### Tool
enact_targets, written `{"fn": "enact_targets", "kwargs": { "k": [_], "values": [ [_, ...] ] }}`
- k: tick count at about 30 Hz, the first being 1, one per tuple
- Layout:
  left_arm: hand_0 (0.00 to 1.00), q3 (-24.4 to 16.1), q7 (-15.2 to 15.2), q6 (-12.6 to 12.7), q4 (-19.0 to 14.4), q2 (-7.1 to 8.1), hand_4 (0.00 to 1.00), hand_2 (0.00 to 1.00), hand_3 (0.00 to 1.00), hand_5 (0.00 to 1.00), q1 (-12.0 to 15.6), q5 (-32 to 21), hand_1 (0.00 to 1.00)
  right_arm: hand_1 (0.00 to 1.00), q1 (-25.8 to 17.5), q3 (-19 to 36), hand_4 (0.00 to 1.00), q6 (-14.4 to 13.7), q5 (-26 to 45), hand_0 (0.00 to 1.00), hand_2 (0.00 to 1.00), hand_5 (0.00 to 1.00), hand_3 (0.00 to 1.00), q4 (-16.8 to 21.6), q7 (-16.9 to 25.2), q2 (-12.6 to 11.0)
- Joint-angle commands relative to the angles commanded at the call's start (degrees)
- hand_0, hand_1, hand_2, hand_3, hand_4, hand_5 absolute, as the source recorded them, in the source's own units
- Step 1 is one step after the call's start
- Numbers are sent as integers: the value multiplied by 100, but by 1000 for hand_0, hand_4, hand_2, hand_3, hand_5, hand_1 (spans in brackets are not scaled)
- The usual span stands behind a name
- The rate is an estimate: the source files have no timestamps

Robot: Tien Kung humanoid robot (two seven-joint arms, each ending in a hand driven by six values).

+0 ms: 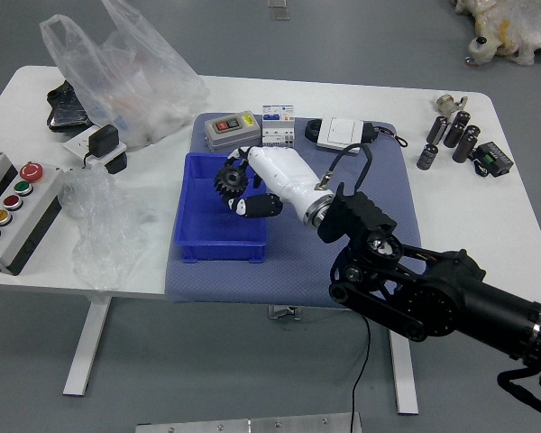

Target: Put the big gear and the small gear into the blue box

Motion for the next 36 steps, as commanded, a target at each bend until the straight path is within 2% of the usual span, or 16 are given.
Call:
{"fn": "enact_targets", "kwargs": {
  "k": [2,3,8,9,13,14,20,21,26,27,28,32,33,36],
  "values": [
    [692,5,1,-1,0,-2,667,593,690,364,0,-1,672,717,17,-20,496,19,-25,742,687,188,678,-12,11,15],
    [691,9,0,-1,0,-4,666,593,690,364,-1,-3,672,791,31,-35,525,28,-50,864,773,222,689,-30,19,29],
    [691,30,-21,11,0,-12,666,593,690,364,-4,-17,672,791,27,-84,525,-13,-125,864,773,222,689,-159,-20,69],
    [691,30,-22,12,0,-13,665,592,692,365,-5,-18,673,980,26,-92,601,-17,-141,998,935,282,742,-182,-38,74],
    [691,37,-22,10,0,-20,665,592,692,365,-11,-23,673,980,20,-105,601,-13,-202,998,935,282,742,-265,-108,87],
    [691,38,-21,9,0,-23,662,592,694,360,-12,-23,673,998,15,-103,665,-9,-218,998,998,282,895,-284,-129,89],
    [691,52,-19,3,0,-25,662,592,694,360,-9,-34,673,998,-16,-63,665,5,-267,998,998,282,895,-323,-174,86],
    [691,54,-19,2,0,-24,659,592,690,358,-9,-35,671,998,-21,-53,678,-1,-279,998,998,265,989,-321,-173,85],
    [691,66,-22,2,0,-23,659,592,690,358,-15,-44,671,998,-37,-6,678,-43,-298,998,998,265,989,-322,-160,77],
    [690,65,-21,0,0,-24,659,592,690,355,-16,-41,671,998,-50,22,737,-71,-295,998,998,250,998,-314,-148,71],
    [690,66,-22,-1,0,-25,659,592,690,355,-16,-43,671,998,-65,52,737,-99,-282,998,998,250,998,-304,-135,64],
    [690,62,-29,0,0,-27,659,592,690,355,-7,-50,671,998,-263,386,737,-343,-223,998,998,250,998,-189,-182,-30],
    [690,56,-29,0,0,-29,657,592,691,354,-3,-48,671,960,-337,493,740,-410,-233,894,998,242,998,-153,-238,-71],
    [690,35,-22,3,0,-41,657,592,691,354,19,-46,671,960,-578,858,740,-506,-278,894,998,242,998,-74,-485,-256]
  ]
}}
